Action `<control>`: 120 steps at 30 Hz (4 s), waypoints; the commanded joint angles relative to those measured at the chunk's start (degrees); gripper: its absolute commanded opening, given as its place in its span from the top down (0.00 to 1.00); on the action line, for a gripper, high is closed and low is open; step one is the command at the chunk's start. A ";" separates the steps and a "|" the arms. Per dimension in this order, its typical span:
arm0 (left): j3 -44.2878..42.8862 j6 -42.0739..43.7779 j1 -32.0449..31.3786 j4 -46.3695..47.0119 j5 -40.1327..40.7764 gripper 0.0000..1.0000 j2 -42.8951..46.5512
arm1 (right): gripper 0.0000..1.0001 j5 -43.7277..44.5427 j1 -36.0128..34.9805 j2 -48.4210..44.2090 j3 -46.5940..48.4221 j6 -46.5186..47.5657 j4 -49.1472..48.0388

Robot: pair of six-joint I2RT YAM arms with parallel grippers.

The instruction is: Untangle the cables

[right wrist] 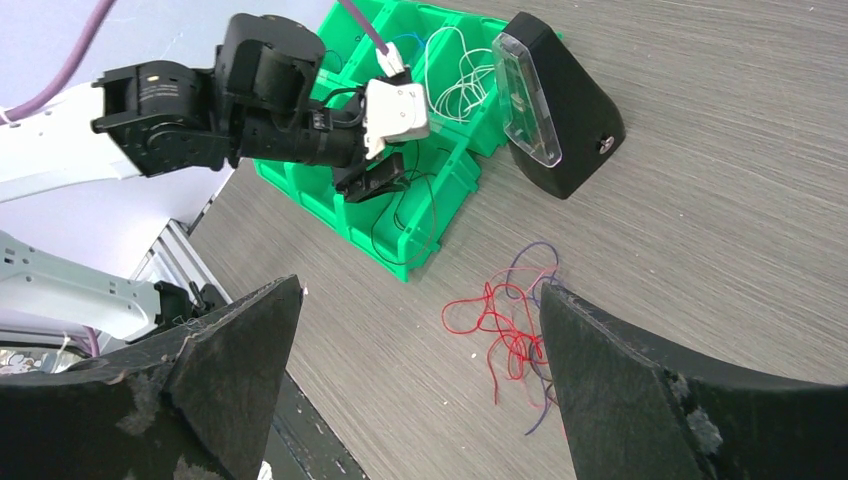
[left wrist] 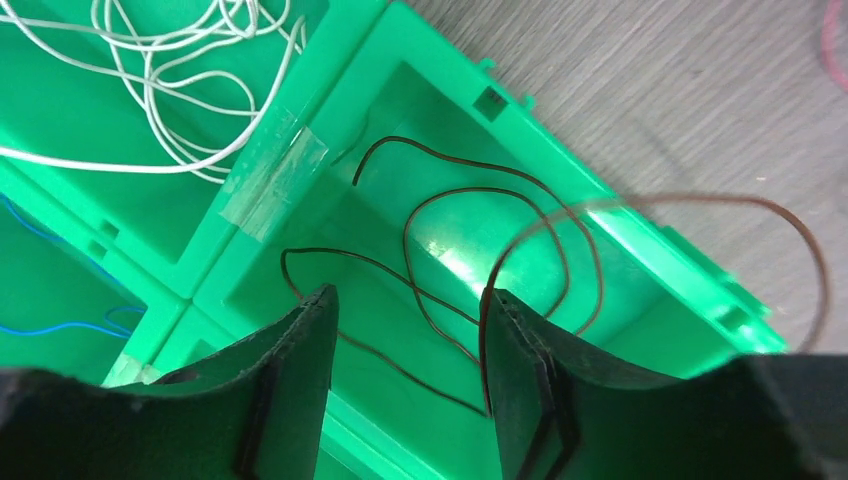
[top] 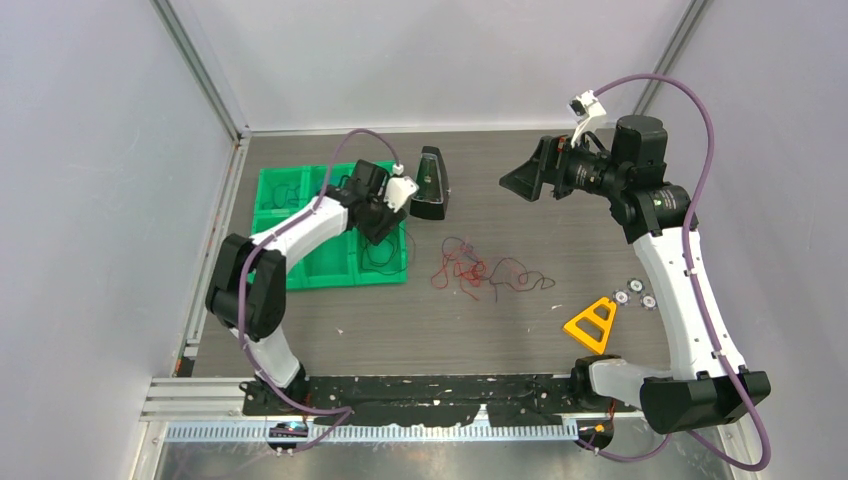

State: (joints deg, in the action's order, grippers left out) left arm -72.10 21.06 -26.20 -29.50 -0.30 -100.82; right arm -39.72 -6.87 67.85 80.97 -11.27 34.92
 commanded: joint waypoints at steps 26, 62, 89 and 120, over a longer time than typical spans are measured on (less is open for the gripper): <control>-22.28 26.23 -5.49 -23.72 -22.43 0.40 -5.67 | 0.05 -0.19 0.76 -1.22 -1.80 1.67 -1.99; -25.20 31.40 -7.38 -24.78 -13.48 1.00 -4.67 | 0.05 -2.94 13.65 -1.40 -0.45 5.11 1.72; -13.35 19.33 -2.12 -12.24 12.42 1.00 -5.02 | 0.05 -3.68 13.73 -0.26 -0.20 4.55 1.50; -15.18 -8.39 4.53 -9.79 -15.94 0.84 -9.60 | 0.05 -3.88 13.73 -1.14 -1.08 5.35 1.42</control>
State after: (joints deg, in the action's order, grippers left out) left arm -86.32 16.03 -22.09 -39.75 -13.06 -110.04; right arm -42.74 6.61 67.99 78.85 -6.37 37.82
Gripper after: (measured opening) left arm 0.079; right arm 0.954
